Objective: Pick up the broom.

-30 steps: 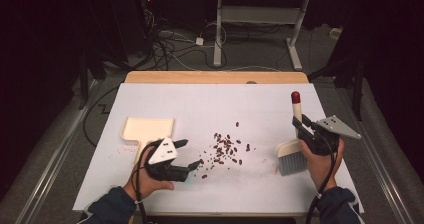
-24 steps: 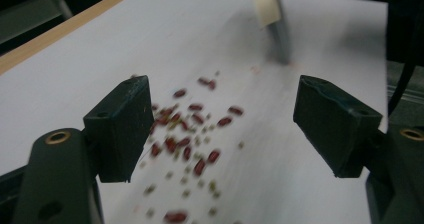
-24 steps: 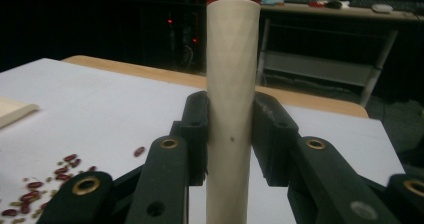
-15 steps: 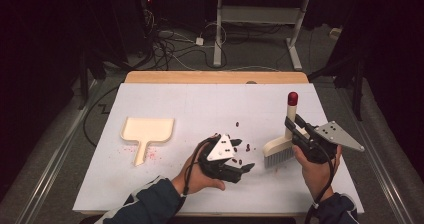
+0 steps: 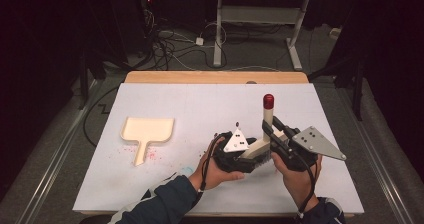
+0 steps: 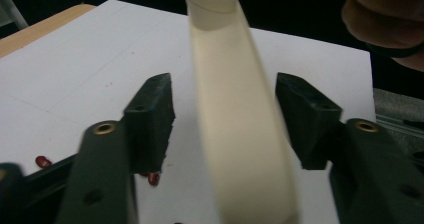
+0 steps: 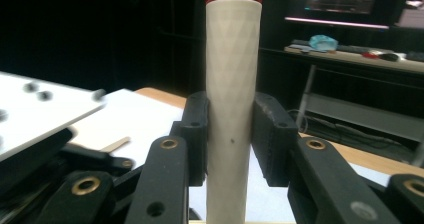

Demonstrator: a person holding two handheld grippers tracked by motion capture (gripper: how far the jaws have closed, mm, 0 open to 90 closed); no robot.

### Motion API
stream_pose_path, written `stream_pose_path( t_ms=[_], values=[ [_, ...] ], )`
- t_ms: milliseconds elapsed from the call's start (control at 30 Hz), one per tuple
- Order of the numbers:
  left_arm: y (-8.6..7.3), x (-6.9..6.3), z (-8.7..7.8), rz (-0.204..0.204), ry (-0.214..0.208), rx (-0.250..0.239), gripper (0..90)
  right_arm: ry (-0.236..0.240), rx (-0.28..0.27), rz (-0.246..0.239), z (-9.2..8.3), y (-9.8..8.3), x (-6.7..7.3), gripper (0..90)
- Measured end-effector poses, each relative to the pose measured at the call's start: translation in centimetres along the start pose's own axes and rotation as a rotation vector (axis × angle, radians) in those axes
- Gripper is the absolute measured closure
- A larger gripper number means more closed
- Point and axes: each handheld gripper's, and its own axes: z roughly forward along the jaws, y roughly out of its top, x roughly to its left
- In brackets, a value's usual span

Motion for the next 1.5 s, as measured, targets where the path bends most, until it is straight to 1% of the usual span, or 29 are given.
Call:
stream_pose_path(
  t_ms=[67,133,233,267,333,367,400,433,467,500,533,600,633,700,733,767,800,833,933,1000,1067,1133,1200,1267,1300,1400,1433,1467,1500],
  values=[
    [-0.1,0.3,-0.2,-0.005,-0.024,-0.010,58.2,0.011,-0.013,-0.015,0.1,0.1,0.5,70.4],
    [-0.3,0.4,-0.4,0.004,-0.006,-0.001,61.9,0.020,-0.013,-0.019,0.1,0.1,0.7,70.3],
    [-0.3,0.6,-0.7,0.007,-0.011,0.006,64.1,0.031,-0.010,-0.015,0.1,0.1,0.7,70.0],
    [-0.2,0.9,-1.2,0.014,-0.019,0.025,64.6,0.043,-0.012,-0.018,0.0,0.1,0.6,69.5],
    [-0.2,1.1,-1.5,0.024,-0.032,0.038,65.1,0.082,-0.012,-0.022,-0.2,0.2,0.3,65.1],
    [-0.2,1.3,-2.2,0.049,-0.039,0.054,65.2,0.100,-0.007,-0.041,-0.3,0.3,0.0,62.3],
    [-0.2,1.3,-2.2,0.049,-0.039,0.054,65.3,0.129,0.000,-0.050,-0.4,0.4,-0.3,59.8],
    [-0.2,1.3,-2.8,0.062,-0.057,0.063,65.3,0.173,0.008,-0.054,-0.5,0.5,-0.7,57.3],
    [-0.2,1.3,-2.8,0.062,-0.057,0.063,65.3,0.173,0.008,-0.054,-0.5,0.5,-0.7,57.3],
    [-0.2,1.3,-3.2,0.074,-0.065,0.072,65.3,0.264,0.055,-0.098,-0.4,0.6,-1.3,52.0],
    [-0.2,1.2,-3.6,0.093,-0.067,0.081,65.3,0.307,0.080,-0.123,-0.4,0.6,-1.5,50.5],
    [-0.3,1.1,-4.4,0.136,-0.076,0.105,65.4,0.368,0.113,-0.179,-0.6,0.4,-1.8,48.1],
    [-0.4,1.1,-4.8,0.152,-0.085,0.114,65.4,0.420,0.155,-0.207,-0.5,0.2,-1.9,46.0],
    [-0.5,1.1,-5.5,0.167,-0.100,0.125,65.3,0.461,0.226,-0.256,-0.3,-0.4,-2.0,44.8],
    [-0.6,1.1,-5.8,0.177,-0.111,0.128,65.4,0.493,0.256,-0.265,-0.1,-0.8,-2.0,44.2],
    [-0.8,1.0,-6.1,0.184,-0.126,0.136,65.4,0.493,0.256,-0.265,-0.1,-0.8,-2.0,44.2],
    [-0.9,0.9,-6.3,0.196,-0.136,0.145,65.3,0.513,0.304,-0.286,0.3,-1.4,-1.9,43.0],
    [-1.1,0.8,-6.6,0.209,-0.145,0.153,65.3,0.513,0.304,-0.286,0.3,-1.4,-1.9,43.0],
    [-1.7,0.6,-7.2,0.231,-0.182,0.180,65.3,0.602,0.378,-0.315,1.0,-2.2,-1.1,41.9],
    [-2.2,0.4,-7.4,0.235,-0.219,0.192,65.3,0.688,0.448,-0.366,1.7,-2.9,0.3,46.0],
    [-2.5,0.1,-7.6,0.246,-0.233,0.207,65.2,0.760,0.464,-0.367,2.2,-3.4,1.1,53.3],
    [-2.8,-0.1,-7.7,0.249,-0.249,0.213,65.2,0.809,0.482,-0.348,2.6,-3.9,1.7,58.0],
    [-3.0,-0.1,-7.7,0.255,-0.262,0.224,65.0,0.833,0.497,-0.356,2.9,-4.3,2.4,60.4],
    [-3.2,0.0,-7.7,0.254,-0.266,0.226,64.4,0.847,0.499,-0.347,3.1,-4.6,2.5,62.2],
    [-3.2,0.3,-7.8,0.236,-0.275,0.211,63.5,0.855,0.501,-0.335,3.2,-4.6,2.5,63.9],
    [-3.1,0.4,-7.9,0.233,-0.257,0.198,59.1,0.854,0.499,-0.325,3.1,-4.6,2.7,66.9],
    [-3.1,0.5,-8.0,0.226,-0.254,0.187,56.2,0.841,0.489,-0.349,3.3,-4.6,2.8,67.5],
    [-3.0,0.6,-8.1,0.224,-0.248,0.181,56.2,0.841,0.489,-0.349,3.3,-4.6,2.8,67.5],
    [-3.0,0.7,-8.2,0.225,-0.236,0.179,52.6,0.822,0.499,-0.327,3.1,-4.5,2.8,67.6]
  ],
)
